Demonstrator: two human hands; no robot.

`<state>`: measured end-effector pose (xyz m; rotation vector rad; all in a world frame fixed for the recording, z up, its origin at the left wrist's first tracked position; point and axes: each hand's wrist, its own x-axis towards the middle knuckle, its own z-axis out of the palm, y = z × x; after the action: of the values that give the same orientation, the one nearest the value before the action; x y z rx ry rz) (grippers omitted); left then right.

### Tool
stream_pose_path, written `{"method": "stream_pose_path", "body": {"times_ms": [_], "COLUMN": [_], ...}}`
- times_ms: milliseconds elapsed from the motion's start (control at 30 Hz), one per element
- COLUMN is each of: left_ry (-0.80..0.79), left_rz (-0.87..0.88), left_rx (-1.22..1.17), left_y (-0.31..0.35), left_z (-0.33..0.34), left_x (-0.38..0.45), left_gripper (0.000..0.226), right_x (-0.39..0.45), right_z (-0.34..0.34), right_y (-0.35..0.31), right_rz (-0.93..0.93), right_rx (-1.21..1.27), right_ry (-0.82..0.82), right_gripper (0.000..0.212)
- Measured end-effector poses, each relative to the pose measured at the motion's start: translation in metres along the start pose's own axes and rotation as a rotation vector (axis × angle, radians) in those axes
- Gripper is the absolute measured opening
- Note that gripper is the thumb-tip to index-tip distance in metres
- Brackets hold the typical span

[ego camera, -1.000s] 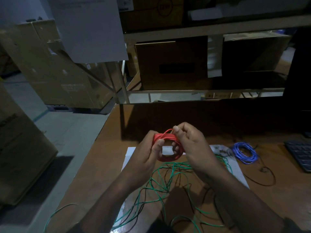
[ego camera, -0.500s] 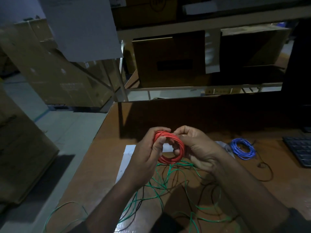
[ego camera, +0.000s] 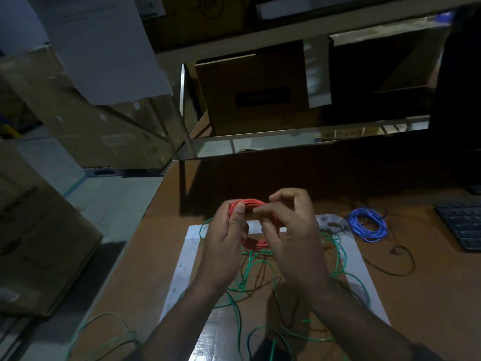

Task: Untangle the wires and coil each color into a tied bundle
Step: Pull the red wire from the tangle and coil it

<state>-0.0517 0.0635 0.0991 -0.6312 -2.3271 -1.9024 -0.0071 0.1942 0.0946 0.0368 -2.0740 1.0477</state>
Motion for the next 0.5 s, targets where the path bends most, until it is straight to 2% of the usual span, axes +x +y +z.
{"method": "stream_pose_path", "body": {"times_ms": [167, 300, 400, 500], "left_ry": [0.038, 0.061, 0.051, 0.070], "left_rz": [-0.022, -0.040, -0.037, 0.010], "left_rx": [0.004, 0.004, 0.014, 0.071], "left_y": [0.009, 0.018, 0.022, 0.023], "left_z": [0.024, 0.043, 0.055, 0.059], "left_x": [-0.002, -0.007, -0.011, -0.011], "left_gripper": [0.034, 0.034, 0.031, 0.031], "right_x": [-0.003, -0.004, 0.000, 0.004], "right_z": [-0.012, -0.020, -0.027, -0.035], "right_y": [0.017, 0.027, 0.033, 0.038], "right_rz": [-0.127, -0.107, -0.062, 0.078], "right_rx": [-0.202, -0.266, -0.247, -0.036], "right_ry": [0.011, -0.006, -0.035, -0.141], "right_gripper": [0.019, 0.014, 0.009, 0.005]}}
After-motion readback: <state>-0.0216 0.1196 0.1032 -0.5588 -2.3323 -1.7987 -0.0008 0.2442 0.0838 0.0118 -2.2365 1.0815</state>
